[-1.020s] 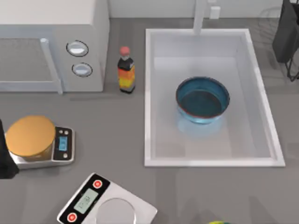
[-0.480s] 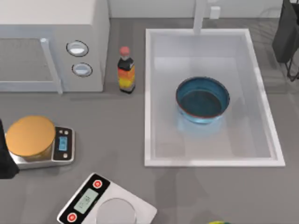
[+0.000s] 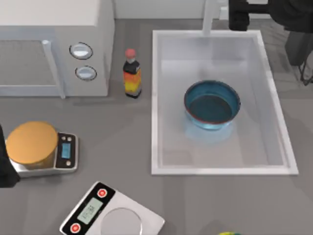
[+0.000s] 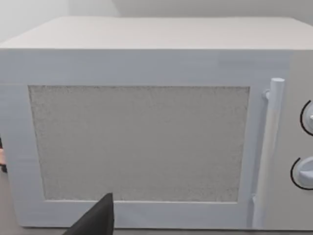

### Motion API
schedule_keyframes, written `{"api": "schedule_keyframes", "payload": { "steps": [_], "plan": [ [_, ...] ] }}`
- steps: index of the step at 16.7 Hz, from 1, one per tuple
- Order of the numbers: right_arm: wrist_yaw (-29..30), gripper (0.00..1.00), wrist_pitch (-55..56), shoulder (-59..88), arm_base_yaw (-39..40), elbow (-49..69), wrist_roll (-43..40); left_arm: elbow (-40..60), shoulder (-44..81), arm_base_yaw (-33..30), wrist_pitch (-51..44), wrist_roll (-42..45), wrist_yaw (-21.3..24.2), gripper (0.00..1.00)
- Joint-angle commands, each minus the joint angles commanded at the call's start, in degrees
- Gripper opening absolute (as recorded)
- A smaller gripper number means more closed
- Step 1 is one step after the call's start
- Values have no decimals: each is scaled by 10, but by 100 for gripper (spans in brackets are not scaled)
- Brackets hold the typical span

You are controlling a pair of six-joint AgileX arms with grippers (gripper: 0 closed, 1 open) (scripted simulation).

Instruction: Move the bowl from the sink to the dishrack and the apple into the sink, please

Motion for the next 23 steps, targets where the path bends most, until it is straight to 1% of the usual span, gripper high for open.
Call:
{"api": "schedule_keyframes", "payload": {
  "steps": [5, 8, 11, 15, 21, 23],
  "plan": [
    [8, 100, -124, 238, 55, 231, 66, 0, 0, 0, 0, 0, 0, 100],
    [12, 100, -190, 337, 85, 339, 104, 0, 0, 0, 0, 0, 0, 100],
    [14, 100, -236, 405, 107, 415, 134, 0, 0, 0, 0, 0, 0, 100],
    [14, 100, -261, 443, 120, 461, 151, 0, 0, 0, 0, 0, 0, 100],
    [14, 100, -259, 444, 116, 459, 148, 0, 0, 0, 0, 0, 0, 100],
    [12, 100, -240, 459, 103, 456, 136, 0, 0, 0, 0, 0, 0, 100]
  ]
}}
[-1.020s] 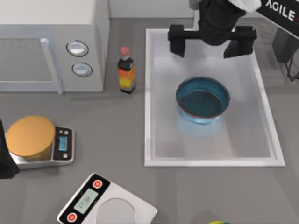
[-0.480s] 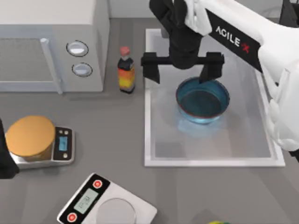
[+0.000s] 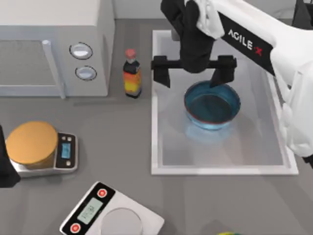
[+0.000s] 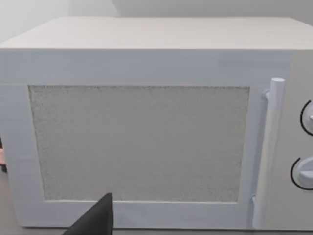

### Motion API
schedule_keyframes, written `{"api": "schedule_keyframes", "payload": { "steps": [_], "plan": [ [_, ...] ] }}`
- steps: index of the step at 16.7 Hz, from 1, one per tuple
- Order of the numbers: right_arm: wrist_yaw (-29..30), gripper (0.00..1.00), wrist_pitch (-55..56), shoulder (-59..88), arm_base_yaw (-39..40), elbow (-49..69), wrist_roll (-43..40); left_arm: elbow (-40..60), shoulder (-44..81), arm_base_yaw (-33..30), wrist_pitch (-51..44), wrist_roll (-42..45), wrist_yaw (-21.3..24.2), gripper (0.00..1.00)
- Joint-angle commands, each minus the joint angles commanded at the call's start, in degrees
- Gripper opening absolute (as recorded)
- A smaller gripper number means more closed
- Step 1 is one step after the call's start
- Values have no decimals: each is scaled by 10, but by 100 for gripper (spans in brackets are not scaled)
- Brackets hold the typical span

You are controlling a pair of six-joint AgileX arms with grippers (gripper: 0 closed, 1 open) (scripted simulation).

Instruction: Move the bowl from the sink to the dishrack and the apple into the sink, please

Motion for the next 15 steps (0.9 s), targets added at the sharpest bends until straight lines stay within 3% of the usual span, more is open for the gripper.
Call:
{"api": "schedule_keyframes", "payload": {
  "steps": [6, 11, 15],
  "plan": [
    [1, 100, 91, 82, -1, -11, -1, 0, 0, 0, 0, 0, 0, 100],
    [2, 100, 100, 89, 6, -11, 5, 0, 0, 0, 0, 0, 0, 100],
    [2, 70, 100, 89, 6, -11, 5, 0, 0, 0, 0, 0, 0, 100]
  ]
}}
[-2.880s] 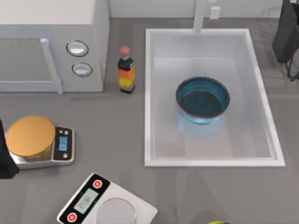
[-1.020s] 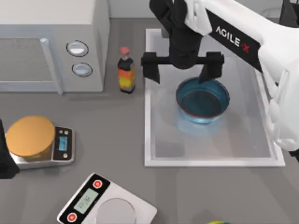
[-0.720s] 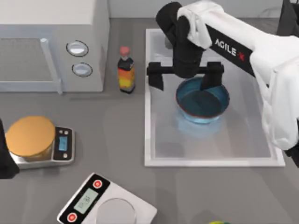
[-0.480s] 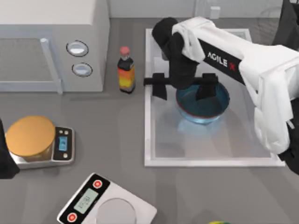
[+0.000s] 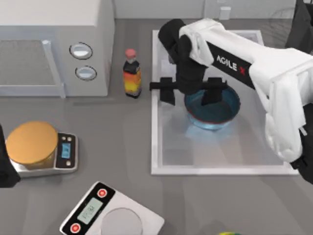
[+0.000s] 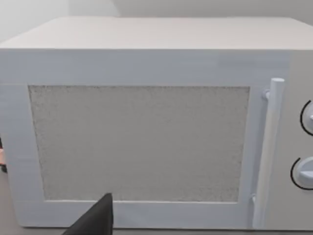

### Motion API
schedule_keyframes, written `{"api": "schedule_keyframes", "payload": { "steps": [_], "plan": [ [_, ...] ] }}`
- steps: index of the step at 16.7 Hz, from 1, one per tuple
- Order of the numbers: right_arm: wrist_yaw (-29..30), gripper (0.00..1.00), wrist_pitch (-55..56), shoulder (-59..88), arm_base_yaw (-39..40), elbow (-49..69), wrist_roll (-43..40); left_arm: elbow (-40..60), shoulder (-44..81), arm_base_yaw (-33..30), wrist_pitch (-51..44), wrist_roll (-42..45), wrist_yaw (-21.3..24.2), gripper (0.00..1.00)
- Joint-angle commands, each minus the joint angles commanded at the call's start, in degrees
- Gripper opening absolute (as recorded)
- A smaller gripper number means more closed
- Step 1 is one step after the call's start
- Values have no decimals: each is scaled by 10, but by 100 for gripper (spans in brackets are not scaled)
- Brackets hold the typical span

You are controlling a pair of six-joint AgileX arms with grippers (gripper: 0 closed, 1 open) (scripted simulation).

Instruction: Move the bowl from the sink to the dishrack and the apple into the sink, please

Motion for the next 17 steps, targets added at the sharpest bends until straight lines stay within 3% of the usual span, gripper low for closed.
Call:
{"api": "schedule_keyframes", "payload": {
  "steps": [9, 17],
  "plan": [
    [0, 2, 0, 0, 0, 0, 0, 0, 0, 0, 0, 0, 0, 100],
    [0, 0, 0, 0, 0, 0, 0, 0, 0, 0, 0, 0, 0, 100]
  ]
}}
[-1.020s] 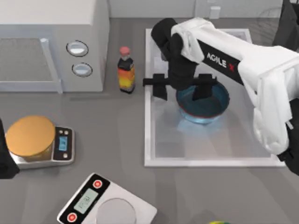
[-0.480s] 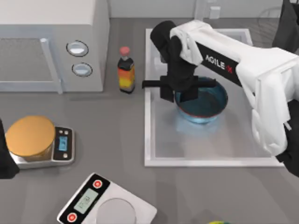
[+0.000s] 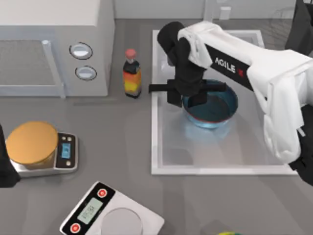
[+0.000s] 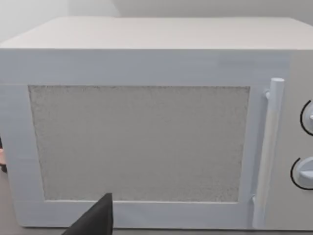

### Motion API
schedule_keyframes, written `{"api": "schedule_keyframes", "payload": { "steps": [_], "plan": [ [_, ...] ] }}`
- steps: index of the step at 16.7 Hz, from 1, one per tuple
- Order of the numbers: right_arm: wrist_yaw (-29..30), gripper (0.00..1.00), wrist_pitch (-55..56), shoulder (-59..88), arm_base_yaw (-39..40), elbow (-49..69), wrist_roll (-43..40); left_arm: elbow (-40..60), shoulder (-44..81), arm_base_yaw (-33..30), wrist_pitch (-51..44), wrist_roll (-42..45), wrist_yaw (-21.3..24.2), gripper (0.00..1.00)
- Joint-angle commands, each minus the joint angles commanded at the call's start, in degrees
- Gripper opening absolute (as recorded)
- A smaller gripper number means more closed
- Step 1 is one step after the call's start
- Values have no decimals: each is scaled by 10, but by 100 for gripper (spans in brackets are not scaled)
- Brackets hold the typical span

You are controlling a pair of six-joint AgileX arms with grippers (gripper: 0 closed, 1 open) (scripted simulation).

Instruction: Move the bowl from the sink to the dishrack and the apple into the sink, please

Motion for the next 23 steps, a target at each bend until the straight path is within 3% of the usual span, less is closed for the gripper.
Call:
{"api": "schedule_keyframes", "payload": {
  "steps": [7, 16, 20, 23],
  "plan": [
    [19, 0, -92, -100, 14, -70, 40, 0, 0, 0, 0, 0, 0, 100],
    [40, 0, -293, -524, 193, -291, 211, 0, 0, 0, 0, 0, 0, 100],
    [35, 0, -303, -622, 263, -357, 263, 0, 0, 0, 0, 0, 0, 100],
    [34, 0, -303, -635, 274, -367, 272, 0, 0, 0, 0, 0, 0, 100]
  ]
}}
